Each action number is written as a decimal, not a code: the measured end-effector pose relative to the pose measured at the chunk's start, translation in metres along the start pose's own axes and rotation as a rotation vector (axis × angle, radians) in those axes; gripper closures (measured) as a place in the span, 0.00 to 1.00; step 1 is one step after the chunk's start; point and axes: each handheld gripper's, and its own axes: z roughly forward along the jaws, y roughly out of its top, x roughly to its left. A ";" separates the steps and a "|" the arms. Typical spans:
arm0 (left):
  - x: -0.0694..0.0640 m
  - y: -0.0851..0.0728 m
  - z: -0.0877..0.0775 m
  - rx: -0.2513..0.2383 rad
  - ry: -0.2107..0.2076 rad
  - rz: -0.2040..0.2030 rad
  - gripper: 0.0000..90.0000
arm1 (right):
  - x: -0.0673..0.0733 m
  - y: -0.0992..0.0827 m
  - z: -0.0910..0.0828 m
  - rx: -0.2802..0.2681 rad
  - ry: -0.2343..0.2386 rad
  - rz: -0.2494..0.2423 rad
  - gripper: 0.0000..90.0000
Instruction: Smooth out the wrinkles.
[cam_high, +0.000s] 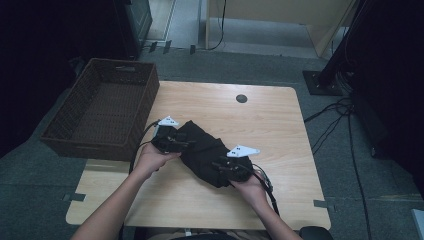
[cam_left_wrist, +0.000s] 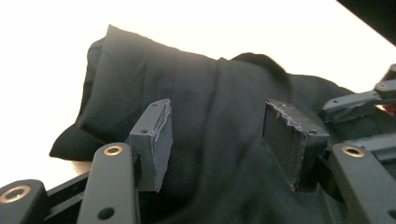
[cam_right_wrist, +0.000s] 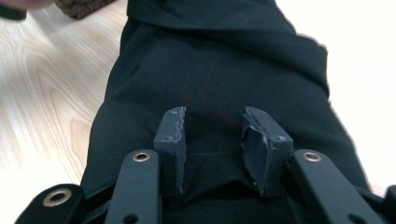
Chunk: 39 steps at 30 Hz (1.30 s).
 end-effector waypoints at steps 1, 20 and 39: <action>0.002 0.000 0.003 -0.003 0.008 0.002 0.47 | 0.000 -0.002 0.000 -0.005 -0.005 -0.006 0.66; -0.017 -0.011 0.001 0.052 -0.005 0.036 0.54 | -0.061 0.004 0.000 -0.007 -0.075 0.008 0.78; -0.041 0.065 0.069 0.159 -0.048 0.099 0.52 | -0.029 0.015 -0.002 0.036 -0.110 0.007 0.71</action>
